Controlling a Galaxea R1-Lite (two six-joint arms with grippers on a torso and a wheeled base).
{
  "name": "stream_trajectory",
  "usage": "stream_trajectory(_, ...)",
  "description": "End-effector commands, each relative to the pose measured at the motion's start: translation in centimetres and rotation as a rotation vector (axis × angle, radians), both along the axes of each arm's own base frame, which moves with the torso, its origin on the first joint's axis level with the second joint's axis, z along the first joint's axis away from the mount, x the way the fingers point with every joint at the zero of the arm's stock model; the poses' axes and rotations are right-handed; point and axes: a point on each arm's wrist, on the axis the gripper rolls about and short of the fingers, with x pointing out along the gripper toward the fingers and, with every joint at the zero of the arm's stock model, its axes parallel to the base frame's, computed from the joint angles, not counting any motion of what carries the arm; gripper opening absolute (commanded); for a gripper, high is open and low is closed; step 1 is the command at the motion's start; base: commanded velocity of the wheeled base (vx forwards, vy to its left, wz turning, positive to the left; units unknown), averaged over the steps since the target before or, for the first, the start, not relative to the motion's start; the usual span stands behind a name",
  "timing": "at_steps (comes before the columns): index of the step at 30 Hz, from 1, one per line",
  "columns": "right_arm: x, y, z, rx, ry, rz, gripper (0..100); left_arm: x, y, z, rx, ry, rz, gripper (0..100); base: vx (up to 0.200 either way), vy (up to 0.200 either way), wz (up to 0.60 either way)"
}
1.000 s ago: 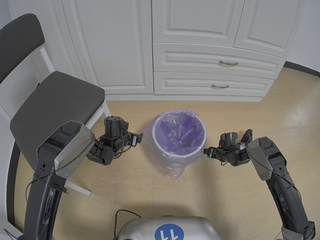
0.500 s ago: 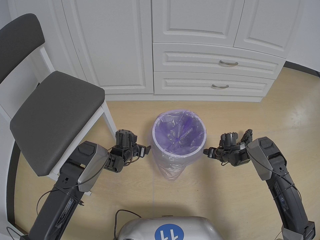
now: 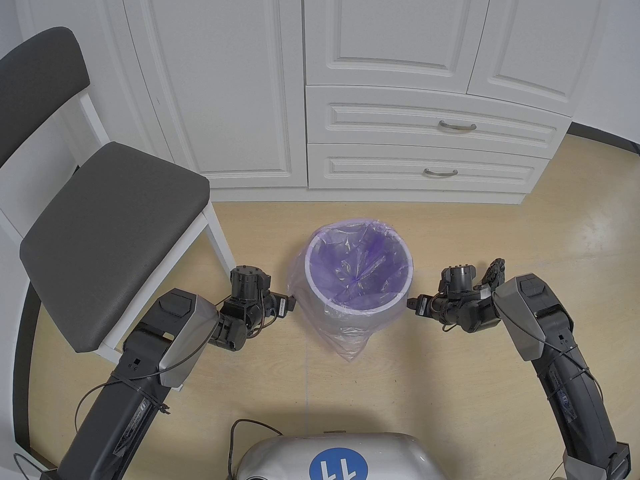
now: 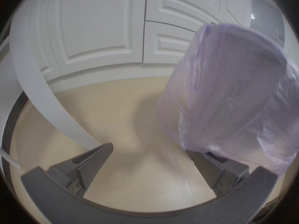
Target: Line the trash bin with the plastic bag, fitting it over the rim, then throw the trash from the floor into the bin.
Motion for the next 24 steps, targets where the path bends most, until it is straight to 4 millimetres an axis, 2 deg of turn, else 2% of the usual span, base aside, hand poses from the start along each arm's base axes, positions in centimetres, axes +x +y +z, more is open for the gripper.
stream_trajectory(1, 0.0, 0.0, -0.1, -0.001, 0.001, -0.001, 100, 0.0, 0.1, 2.3, -0.003, -0.03, 0.013, 100, 0.0, 0.0, 0.0)
stream_trajectory(2, 0.0, 0.0, -0.1, -0.001, 0.001, -0.001, 100, 0.0, 0.1, 2.3, -0.001, -0.027, 0.014, 100, 0.0, 0.0, 0.0)
stream_trajectory(4, 0.0, 0.0, 0.0, -0.004, -0.003, 0.003, 100, -1.4, 0.6, 3.7, 0.032, 0.012, 0.034, 100, 0.0, 0.0, 0.0)
stream_trajectory(10, 0.0, -0.2, -0.1, -0.009, -0.001, -0.001, 100, -4.4, 1.3, 6.4, 0.148, 0.061, 0.117, 100, 0.0, 0.0, 0.0)
stream_trajectory(11, 0.0, -0.2, -0.1, -0.01, -0.002, -0.002, 100, -4.5, 1.3, 6.4, 0.151, 0.063, 0.119, 100, 0.0, 0.0, 0.0)
stream_trajectory(12, 0.0, -0.4, 0.0, -0.021, -0.003, -0.017, 100, -5.8, 1.2, 7.5, 0.172, 0.074, 0.128, 100, 0.0, 0.0, 0.0)
stream_trajectory(16, -0.1, -0.7, -0.3, -0.067, 0.023, -0.046, 100, -8.9, 0.6, 10.7, 0.157, 0.039, 0.097, 100, 0.0, 0.0, 0.0)
stream_trajectory(19, -0.2, -0.7, -0.3, -0.082, 0.028, -0.039, 100, -10.8, -0.1, 11.8, 0.155, 0.028, 0.07, 100, 0.0, 0.0, 0.0)
stream_trajectory(21, -0.2, -0.7, -0.4, -0.095, 0.025, -0.017, 100, -13.1, -0.6, 12.6, 0.16, 0.037, 0.041, 100, 0.0, 0.0, 0.0)
stream_trajectory(22, -0.2, -0.7, -0.4, -0.097, 0.025, -0.016, 100, -13.2, -0.6, 12.7, 0.16, 0.037, 0.039, 100, 0.0, 0.0, 0.0)
stream_trajectory(23, -0.2, -0.7, -0.3, -0.102, 0.021, -0.008, 100, -14.8, -0.9, 13.2, 0.157, 0.03, 0.017, 100, 0.0, 0.0, 0.0)
stream_trajectory(24, -0.2, -0.7, -0.3, -0.103, 0.021, -0.007, 100, -15.3, -1.0, 13.5, 0.151, 0.021, 0.011, 100, 0.0, 0.0, 0.0)
